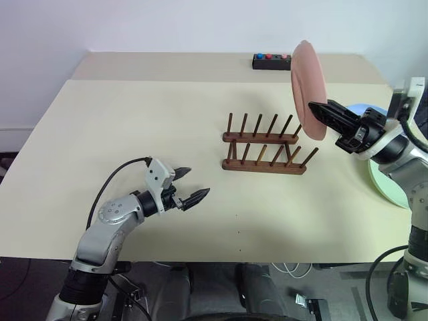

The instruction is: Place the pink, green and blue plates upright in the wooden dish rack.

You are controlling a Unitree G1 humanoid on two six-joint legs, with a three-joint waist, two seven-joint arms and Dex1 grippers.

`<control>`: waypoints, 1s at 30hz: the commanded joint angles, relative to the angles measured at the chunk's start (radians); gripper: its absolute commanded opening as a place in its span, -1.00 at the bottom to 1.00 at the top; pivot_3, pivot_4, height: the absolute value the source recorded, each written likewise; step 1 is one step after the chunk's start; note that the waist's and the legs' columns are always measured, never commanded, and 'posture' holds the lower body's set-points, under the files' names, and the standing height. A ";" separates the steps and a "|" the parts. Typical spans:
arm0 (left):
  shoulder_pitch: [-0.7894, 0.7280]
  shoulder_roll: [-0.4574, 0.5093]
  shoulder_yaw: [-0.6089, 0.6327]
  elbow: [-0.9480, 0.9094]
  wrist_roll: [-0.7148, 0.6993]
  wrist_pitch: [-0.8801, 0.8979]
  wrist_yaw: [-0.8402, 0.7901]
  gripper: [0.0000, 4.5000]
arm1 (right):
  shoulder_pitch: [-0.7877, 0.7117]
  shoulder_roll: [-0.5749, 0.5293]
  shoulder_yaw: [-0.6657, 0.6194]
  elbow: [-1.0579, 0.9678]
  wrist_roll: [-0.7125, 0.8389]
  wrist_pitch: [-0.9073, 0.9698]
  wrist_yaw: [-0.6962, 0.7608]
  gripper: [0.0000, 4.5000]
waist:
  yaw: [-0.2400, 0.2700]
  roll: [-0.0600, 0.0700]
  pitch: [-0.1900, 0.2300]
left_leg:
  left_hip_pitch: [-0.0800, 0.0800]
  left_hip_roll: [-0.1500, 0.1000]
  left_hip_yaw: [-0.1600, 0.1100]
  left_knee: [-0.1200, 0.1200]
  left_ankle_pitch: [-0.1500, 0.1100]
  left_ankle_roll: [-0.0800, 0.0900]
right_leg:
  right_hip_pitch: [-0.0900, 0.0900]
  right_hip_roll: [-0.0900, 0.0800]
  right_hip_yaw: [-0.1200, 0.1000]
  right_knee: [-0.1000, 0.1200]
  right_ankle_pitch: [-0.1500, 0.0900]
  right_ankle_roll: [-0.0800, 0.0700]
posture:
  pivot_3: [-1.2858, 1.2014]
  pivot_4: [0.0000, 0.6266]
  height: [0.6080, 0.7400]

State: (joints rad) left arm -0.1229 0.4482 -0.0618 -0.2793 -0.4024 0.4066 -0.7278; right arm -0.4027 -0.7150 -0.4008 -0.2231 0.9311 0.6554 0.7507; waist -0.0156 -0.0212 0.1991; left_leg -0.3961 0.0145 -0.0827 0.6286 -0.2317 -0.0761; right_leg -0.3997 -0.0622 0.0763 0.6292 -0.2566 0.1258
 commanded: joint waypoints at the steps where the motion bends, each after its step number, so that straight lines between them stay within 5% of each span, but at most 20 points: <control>1: -0.009 -0.002 -0.010 -0.056 -0.016 -0.019 -0.022 0.98 | 0.001 -0.002 -0.048 -0.037 0.053 0.012 -0.011 -1.00 | 0.000 0.000 0.000 | 0.000 0.000 0.000 0.000 0.000 0.000 | 0.000 0.000 0.000 0.000 0.000 0.000 | 0.03 -0.52 0.85; 30: -0.020 0.004 -0.067 -0.059 0.026 -0.029 -0.040 0.98 | 0.097 0.059 -0.105 -0.027 0.208 0.048 -0.114 -1.00 | 0.000 0.000 0.000 | -0.001 0.000 0.000 0.000 0.000 0.000 | -0.001 0.000 0.000 0.000 0.000 0.000 | 0.03 -0.52 0.85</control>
State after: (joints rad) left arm -0.1323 0.4482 -0.1352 -0.3178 -0.3804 0.4037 -0.7632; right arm -0.3055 -0.6638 -0.4764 -0.2389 1.1200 0.7179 0.6365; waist -0.0158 -0.0211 0.1991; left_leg -0.3973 0.0145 -0.0827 0.6288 -0.2318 -0.0758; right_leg -0.4009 -0.0621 0.0764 0.6290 -0.2567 0.1258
